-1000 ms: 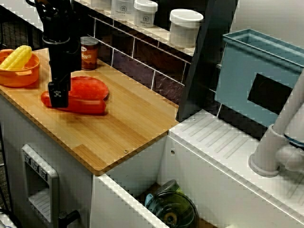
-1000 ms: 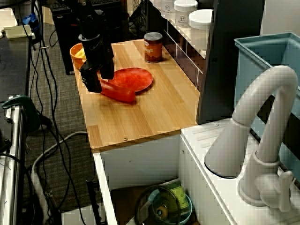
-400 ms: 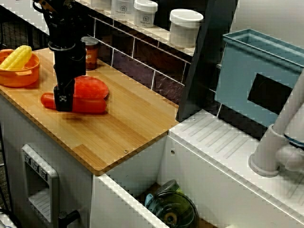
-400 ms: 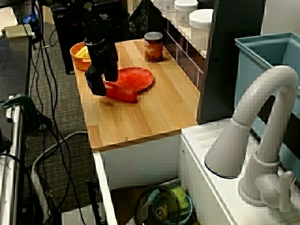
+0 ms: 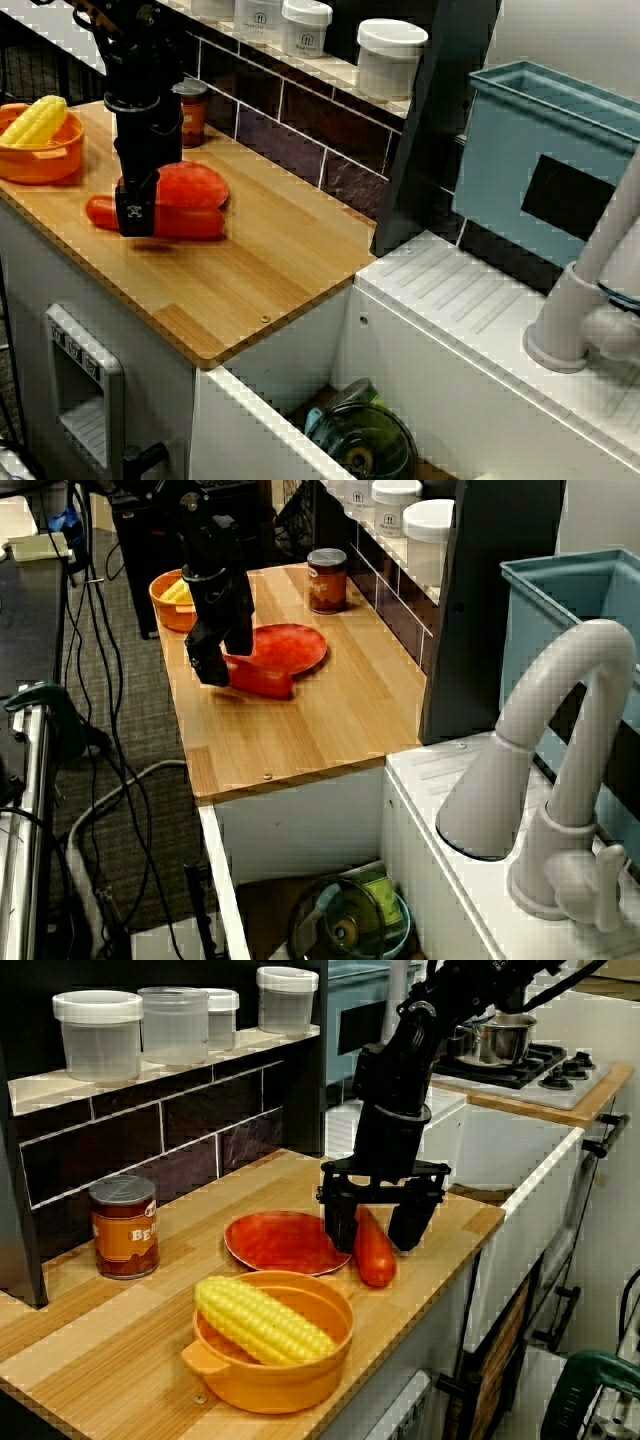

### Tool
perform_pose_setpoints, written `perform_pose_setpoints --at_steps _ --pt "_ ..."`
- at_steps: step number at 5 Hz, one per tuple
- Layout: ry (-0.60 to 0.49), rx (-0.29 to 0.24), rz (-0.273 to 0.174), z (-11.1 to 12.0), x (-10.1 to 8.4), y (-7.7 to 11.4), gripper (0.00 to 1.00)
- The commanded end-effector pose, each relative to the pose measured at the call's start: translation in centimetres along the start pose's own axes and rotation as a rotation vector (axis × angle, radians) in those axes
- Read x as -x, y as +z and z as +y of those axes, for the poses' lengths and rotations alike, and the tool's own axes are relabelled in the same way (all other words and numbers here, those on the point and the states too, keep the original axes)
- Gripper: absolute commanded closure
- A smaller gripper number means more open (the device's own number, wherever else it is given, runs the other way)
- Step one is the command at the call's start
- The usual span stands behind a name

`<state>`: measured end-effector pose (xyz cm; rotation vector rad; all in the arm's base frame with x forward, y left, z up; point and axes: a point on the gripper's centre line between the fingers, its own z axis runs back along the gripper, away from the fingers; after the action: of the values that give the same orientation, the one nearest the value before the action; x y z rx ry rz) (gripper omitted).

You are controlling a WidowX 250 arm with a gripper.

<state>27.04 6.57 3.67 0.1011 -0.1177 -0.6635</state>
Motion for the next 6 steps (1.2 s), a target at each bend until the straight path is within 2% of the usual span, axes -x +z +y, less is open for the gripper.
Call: perform_pose_setpoints --at_steps 1,3,6 --pt "0.01 -0.032 -0.02 0.6 0.0 1.0 1.0" --pt "0.016 -0.041 -0.03 1.0 0.0 1.3 1.0" --pt "0.051 -0.007 -0.053 2.8 0.3 4.0 1.0"
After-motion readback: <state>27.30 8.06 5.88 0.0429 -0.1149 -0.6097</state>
